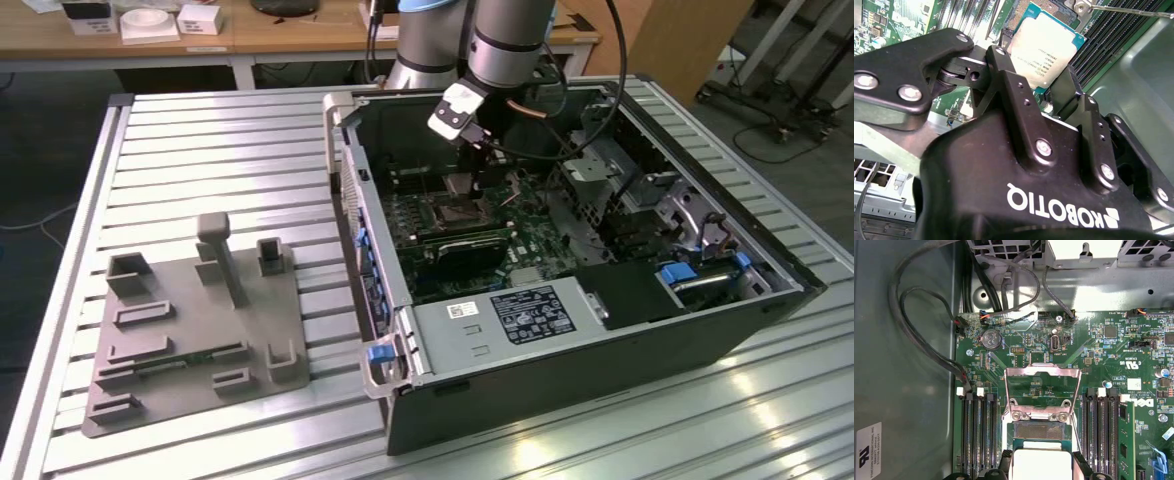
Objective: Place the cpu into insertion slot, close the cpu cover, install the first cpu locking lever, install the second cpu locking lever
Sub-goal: 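Place the cpu into insertion slot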
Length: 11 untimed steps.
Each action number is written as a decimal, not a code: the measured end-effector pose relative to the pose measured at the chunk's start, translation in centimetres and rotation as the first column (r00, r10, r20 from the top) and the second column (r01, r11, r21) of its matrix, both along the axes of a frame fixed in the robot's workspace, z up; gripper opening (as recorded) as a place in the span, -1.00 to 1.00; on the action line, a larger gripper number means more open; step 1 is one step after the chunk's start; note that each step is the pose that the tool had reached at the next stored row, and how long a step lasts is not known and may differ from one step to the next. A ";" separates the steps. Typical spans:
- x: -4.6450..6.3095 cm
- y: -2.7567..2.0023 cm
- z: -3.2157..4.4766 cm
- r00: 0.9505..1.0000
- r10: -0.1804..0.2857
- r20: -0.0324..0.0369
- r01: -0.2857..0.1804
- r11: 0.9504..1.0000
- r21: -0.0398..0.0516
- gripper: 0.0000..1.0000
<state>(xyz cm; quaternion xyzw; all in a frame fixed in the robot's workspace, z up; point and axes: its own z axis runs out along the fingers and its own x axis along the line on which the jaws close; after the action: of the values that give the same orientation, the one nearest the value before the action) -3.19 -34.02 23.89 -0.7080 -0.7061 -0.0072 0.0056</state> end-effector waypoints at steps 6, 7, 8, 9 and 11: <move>0.0 0.00 0.00 1.000 0.000 0.000 0.000 1.000 0.000 0.08; 0.0 0.00 0.00 1.000 0.000 0.000 0.000 1.000 0.000 0.08; 0.0 0.00 0.00 1.000 0.000 0.000 0.000 1.000 0.000 0.08; 0.0 0.00 0.00 1.000 0.000 0.000 0.000 1.000 0.000 0.08; 0.0 0.00 0.00 1.000 0.000 0.000 0.000 1.000 0.000 0.08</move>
<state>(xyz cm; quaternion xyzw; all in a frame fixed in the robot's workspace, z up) -3.19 -34.02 23.89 -0.7080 -0.7061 -0.0070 0.0054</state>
